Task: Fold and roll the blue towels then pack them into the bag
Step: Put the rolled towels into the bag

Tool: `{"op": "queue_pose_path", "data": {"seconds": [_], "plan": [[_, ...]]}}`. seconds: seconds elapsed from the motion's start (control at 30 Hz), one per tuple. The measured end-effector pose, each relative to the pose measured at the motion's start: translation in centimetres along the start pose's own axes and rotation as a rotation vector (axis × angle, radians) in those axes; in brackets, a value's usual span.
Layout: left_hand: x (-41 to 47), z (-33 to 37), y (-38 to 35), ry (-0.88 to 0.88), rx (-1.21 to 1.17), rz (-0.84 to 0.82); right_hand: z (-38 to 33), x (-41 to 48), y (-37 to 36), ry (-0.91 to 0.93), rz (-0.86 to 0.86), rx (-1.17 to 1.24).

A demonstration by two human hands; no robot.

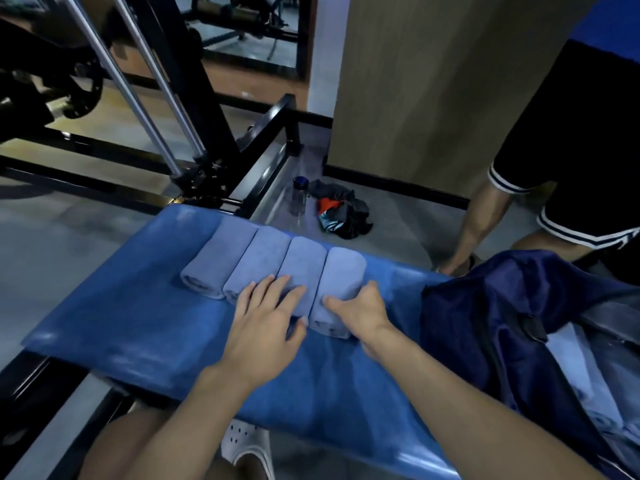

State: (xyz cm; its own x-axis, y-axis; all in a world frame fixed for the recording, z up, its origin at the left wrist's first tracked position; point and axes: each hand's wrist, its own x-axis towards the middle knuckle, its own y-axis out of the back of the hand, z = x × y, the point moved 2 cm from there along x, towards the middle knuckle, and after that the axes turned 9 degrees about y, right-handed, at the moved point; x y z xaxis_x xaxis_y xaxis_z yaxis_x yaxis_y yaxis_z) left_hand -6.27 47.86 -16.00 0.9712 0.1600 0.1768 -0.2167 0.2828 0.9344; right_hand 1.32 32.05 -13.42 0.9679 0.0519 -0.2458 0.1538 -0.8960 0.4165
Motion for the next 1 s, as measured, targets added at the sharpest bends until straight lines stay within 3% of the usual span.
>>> {"op": "queue_pose_path", "data": {"seconds": [0.2,0.3,0.43,0.57,0.73,1.0], "plan": [[0.1,0.8,0.5,0.064,-0.141,0.012,0.1,-1.4,0.7,0.118,0.041,0.158],[0.5,2.5,2.4,0.178,-0.473,0.027,-1.4,-3.4,2.2,0.228,0.045,0.2],[1.8,6.1,5.2,0.49,-1.152,-0.277,-3.9,-7.0,5.3,0.35,0.002,0.278],[1.4,10.8,8.5,0.423,-1.471,-0.467,-5.1,-10.2,9.0,0.472,-0.012,0.311],[0.4,16.5,11.5,0.278,-1.511,-0.391,-5.0,-13.0,14.3,0.606,0.077,0.316],[-1.1,26.6,11.9,0.035,-1.263,-0.394,-1.7,-16.9,23.3,0.693,0.25,0.265]]}}
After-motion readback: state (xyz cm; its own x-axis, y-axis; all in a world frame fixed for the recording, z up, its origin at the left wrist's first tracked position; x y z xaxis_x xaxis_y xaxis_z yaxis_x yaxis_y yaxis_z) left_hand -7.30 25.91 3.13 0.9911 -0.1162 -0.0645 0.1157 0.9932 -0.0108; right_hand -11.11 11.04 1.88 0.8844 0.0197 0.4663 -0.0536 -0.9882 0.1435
